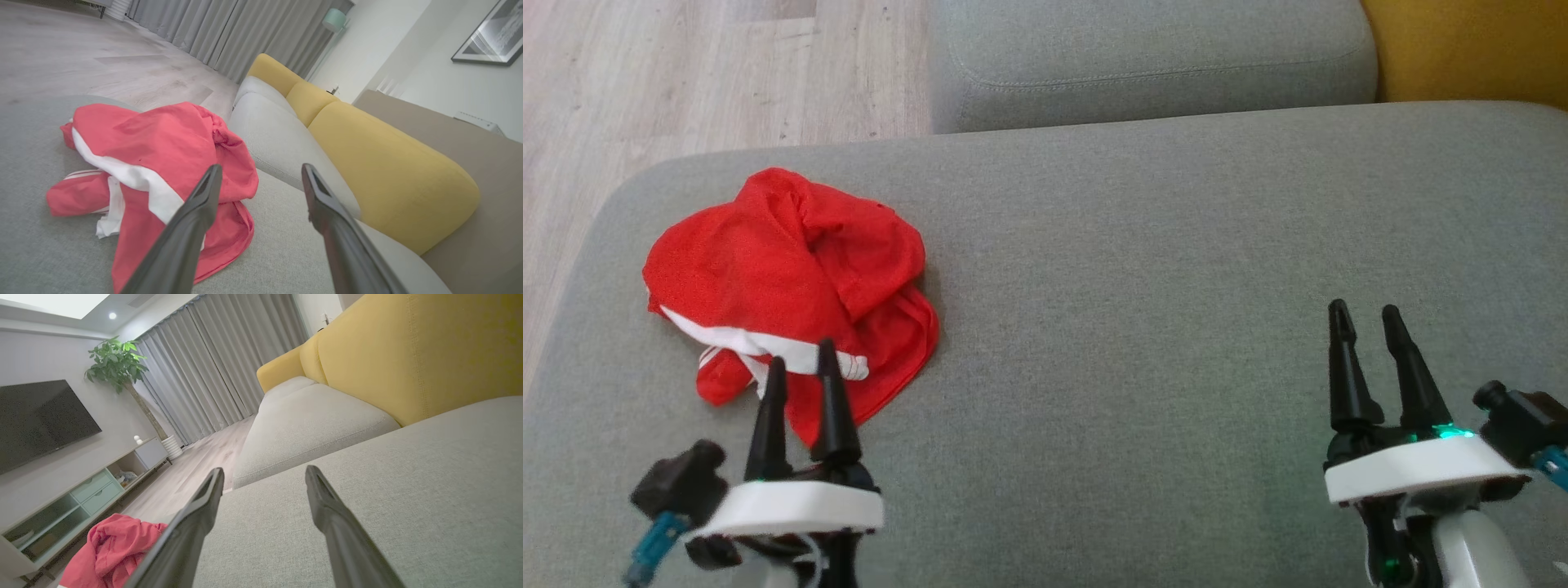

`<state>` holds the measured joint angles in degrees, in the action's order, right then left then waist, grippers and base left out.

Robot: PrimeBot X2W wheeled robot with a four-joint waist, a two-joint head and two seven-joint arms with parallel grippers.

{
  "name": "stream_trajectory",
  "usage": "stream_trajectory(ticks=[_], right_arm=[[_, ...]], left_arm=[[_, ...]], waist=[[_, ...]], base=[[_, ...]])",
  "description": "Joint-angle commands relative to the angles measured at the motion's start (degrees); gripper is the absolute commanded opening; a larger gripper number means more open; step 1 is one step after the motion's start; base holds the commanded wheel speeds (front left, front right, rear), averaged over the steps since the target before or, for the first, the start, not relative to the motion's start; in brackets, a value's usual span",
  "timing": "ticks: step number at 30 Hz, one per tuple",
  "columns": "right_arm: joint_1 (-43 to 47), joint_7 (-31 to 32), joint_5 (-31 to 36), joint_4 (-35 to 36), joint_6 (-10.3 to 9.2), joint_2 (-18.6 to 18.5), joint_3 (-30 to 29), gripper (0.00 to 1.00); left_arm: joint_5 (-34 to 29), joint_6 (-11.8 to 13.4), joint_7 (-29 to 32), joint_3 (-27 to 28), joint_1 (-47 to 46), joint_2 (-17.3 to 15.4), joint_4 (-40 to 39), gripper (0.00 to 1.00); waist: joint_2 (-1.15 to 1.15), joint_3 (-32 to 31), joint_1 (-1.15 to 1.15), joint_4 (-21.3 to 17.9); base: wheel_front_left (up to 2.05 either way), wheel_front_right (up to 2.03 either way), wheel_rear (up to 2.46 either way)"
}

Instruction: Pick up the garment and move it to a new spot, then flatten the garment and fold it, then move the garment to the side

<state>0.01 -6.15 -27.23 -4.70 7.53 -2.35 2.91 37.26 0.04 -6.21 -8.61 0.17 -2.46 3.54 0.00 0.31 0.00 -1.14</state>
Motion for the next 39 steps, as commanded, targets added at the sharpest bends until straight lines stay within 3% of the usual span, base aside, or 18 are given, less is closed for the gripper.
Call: stream_trajectory(ticks=[1, 13, 24, 29, 33, 39], right_arm=[[-1.9, -1.0, 2.4, 2.7, -0.03, -0.4, 1.3, 1.0], [-1.8, -2.9, 12.5, 3.9, -0.03, -0.4, 2.8, 1.0], [-1.5, -4.7, 22.8, 4.6, -0.03, -0.5, 4.1, 1.0], [-1.3, -5.6, 27.0, 5.0, -0.04, -0.5, 4.9, 1.0], [-0.8, -6.2, 26.6, 4.7, -0.04, -0.5, 4.8, 1.0], [0.1, -7.3, 20.6, 2.6, -0.04, -0.5, 4.3, 1.0]], left_arm=[[-2.9, 0.4, -0.9, 0.1, -3.5, -0.3, -1.8, 1.0], [-14.7, 3.8, -2.8, -6.5, -5.1, -3.1, -1.2, 1.0], [-25.2, 10.8, -4.6, -14.7, -7.3, -7.5, 1.2, 1.0], [-26.3, 13.6, -5.5, -16.9, -7.9, -8.0, 0.8, 1.0], [-21.9, 13.0, -6.2, -15.1, -6.9, -6.0, -1.7, 1.0], [-20.7, 8.8, -7.2, -10.6, -4.0, -3.5, -3.2, 1.0]], waist=[[0.0, 0.0, 0.0, 0.0], [0.0, 0.0, 0.0, -0.1], [0.0, -0.1, 0.0, -0.3], [0.0, -0.1, 0.0, -0.4], [0.0, -0.1, 0.0, -0.5], [0.0, -0.2, 0.0, -0.7]], base=[[0.0, 0.0, 0.0], [0.0, 0.0, 0.0], [0.0, 0.0, 0.0], [0.0, 0.0, 0.0], [0.0, 0.0, 0.0], [0.0, 0.0, 0.0]])
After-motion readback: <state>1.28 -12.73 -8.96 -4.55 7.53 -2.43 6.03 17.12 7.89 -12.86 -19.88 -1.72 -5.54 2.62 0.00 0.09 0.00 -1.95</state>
